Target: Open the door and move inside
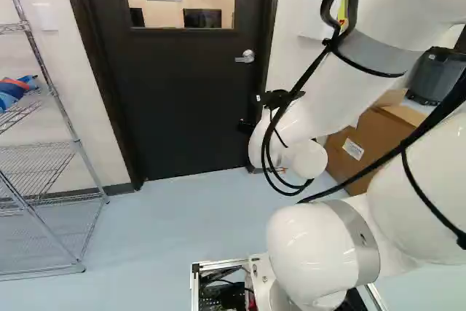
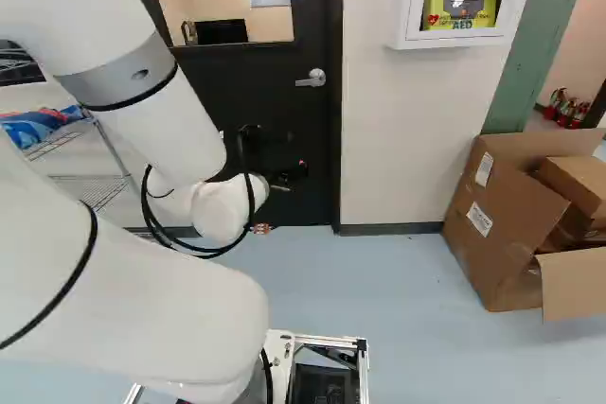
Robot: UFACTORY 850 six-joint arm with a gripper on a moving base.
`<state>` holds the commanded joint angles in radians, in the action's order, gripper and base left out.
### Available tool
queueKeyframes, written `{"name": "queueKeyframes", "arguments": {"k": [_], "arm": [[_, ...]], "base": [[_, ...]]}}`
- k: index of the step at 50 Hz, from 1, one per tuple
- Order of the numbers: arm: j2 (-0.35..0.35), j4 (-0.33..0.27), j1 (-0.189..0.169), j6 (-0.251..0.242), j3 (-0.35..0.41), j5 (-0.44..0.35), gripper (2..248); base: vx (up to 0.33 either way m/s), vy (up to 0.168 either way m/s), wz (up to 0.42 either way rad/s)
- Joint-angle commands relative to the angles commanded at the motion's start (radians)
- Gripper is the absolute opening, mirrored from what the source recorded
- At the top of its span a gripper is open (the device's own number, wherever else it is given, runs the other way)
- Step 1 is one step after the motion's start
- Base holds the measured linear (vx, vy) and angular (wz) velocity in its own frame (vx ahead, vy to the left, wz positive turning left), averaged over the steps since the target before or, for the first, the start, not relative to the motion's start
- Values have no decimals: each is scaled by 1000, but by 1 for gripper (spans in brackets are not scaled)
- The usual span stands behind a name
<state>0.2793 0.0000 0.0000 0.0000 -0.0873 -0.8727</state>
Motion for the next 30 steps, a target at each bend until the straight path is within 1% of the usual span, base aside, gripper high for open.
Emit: {"name": "queueKeyframes", "arguments": {"k": [30], "arm": [[0,0,0,0,0,0,247]], "base": [[155,37,-7]]}}
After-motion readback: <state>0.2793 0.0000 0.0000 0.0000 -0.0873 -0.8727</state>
